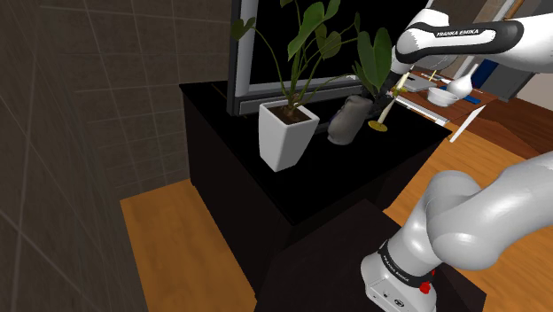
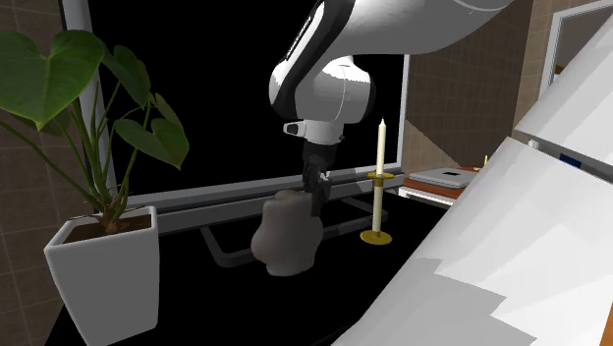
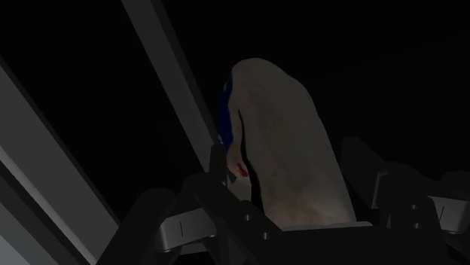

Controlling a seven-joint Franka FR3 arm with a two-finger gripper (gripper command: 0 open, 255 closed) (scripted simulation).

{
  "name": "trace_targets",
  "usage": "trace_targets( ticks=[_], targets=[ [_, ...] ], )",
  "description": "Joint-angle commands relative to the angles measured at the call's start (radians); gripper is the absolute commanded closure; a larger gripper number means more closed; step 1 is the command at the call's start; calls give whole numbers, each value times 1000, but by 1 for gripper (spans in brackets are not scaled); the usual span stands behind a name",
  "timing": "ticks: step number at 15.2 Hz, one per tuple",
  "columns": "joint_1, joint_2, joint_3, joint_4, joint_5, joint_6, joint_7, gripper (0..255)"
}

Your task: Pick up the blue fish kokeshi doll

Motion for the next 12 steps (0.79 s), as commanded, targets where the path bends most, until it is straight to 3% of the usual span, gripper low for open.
trace_targets(
  ticks=[1, 12],
  targets=[
    [0, 1, -1, -2, 0, 0, 0, 255],
    [-4, -21, 49, 110, 9, -135, 11, 255]
  ],
)
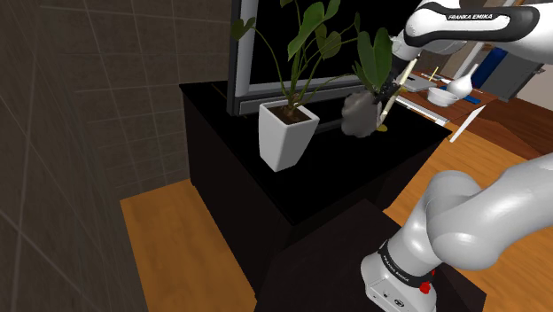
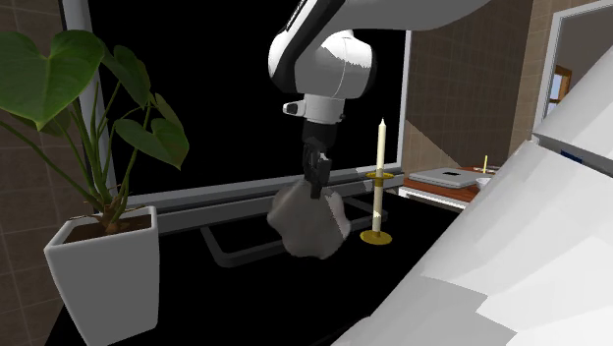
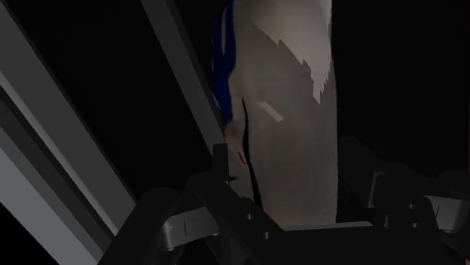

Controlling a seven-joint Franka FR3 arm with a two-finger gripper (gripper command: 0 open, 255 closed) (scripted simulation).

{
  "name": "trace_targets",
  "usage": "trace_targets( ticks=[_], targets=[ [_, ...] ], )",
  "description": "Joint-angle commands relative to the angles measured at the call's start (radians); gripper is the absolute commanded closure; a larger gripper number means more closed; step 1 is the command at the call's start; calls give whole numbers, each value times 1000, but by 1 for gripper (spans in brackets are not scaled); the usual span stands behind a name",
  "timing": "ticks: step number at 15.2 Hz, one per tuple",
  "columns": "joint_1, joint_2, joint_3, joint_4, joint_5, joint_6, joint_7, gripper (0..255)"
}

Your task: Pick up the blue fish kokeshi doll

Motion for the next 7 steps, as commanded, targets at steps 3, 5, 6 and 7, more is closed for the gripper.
trace_targets(
  ticks=[3, 5, 6, 7],
  targets=[
    [2, -4, 17, 55, 6, -57, 2, 255],
    [4, -3, 23, 81, 10, -83, 2, 255],
    [4, -3, 24, 83, 11, -85, 2, 255],
    [4, -3, 24, 83, 11, -85, 2, 255]
  ],
)
